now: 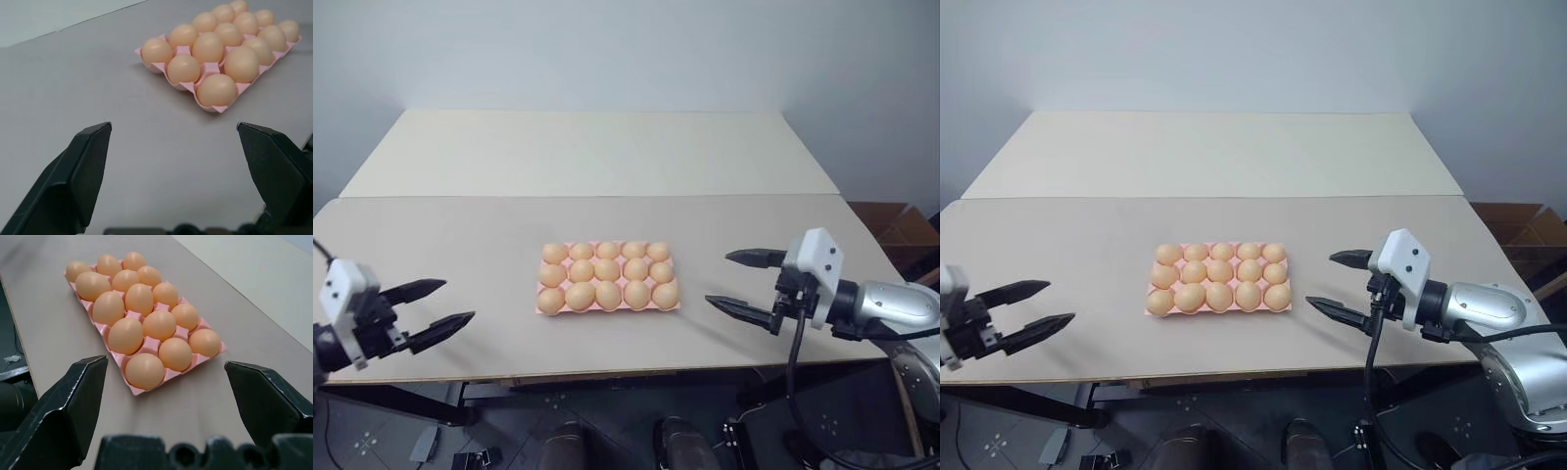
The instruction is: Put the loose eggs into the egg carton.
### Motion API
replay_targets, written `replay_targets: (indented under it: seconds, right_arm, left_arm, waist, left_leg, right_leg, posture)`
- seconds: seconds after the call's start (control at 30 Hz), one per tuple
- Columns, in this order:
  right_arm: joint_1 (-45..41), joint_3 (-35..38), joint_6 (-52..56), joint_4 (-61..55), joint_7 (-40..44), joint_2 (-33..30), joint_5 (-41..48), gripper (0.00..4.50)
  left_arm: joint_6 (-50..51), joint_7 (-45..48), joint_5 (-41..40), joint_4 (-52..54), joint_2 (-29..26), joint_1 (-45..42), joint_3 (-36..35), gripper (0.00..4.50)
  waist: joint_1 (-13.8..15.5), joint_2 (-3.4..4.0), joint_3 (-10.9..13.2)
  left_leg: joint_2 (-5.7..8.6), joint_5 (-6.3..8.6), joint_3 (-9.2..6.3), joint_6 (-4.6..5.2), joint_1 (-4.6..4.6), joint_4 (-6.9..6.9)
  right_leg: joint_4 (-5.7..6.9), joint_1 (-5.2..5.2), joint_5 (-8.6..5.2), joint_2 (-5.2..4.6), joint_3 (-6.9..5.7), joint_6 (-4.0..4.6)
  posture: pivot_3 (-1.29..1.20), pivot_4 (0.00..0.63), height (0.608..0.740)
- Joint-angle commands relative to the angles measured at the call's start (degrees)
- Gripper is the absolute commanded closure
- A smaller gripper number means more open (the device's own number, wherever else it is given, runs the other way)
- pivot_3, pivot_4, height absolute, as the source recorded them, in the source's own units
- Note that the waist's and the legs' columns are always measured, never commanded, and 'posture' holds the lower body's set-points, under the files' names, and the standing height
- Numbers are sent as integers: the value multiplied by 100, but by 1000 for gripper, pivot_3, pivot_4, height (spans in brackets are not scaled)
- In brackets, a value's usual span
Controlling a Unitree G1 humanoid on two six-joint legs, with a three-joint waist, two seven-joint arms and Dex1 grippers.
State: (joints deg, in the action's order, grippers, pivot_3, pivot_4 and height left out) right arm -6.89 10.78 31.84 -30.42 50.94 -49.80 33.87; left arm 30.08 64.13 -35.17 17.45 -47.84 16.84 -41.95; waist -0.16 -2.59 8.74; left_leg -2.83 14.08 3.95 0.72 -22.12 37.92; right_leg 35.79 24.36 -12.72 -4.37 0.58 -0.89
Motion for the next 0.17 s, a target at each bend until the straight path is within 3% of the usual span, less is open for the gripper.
replay_targets:
  seconds: [0.03, 0.17]
  right_arm:
    - [4, 254, -302, 60, 175, -48, -16, 0]
    - [-24, 232, -401, 241, 226, -33, -69, 0]
  left_arm:
    - [12, -107, -270, 457, 135, 253, -381, 17]
    - [88, -221, -425, 660, 211, 411, -363, 17]
  waist:
    - [25, 0, 0]
    - [44, 0, 0]
  left_leg:
    - [0, 0, 0, 0, 2, 0]
    - [0, -1, 4, -1, 10, 0]
  right_leg:
    - [2, -1, -5, 0, 0, 1]
    - [3, -5, -10, 0, 4, 1]
  posture:
    - [0, 150, 740]
    - [0, 150, 740]
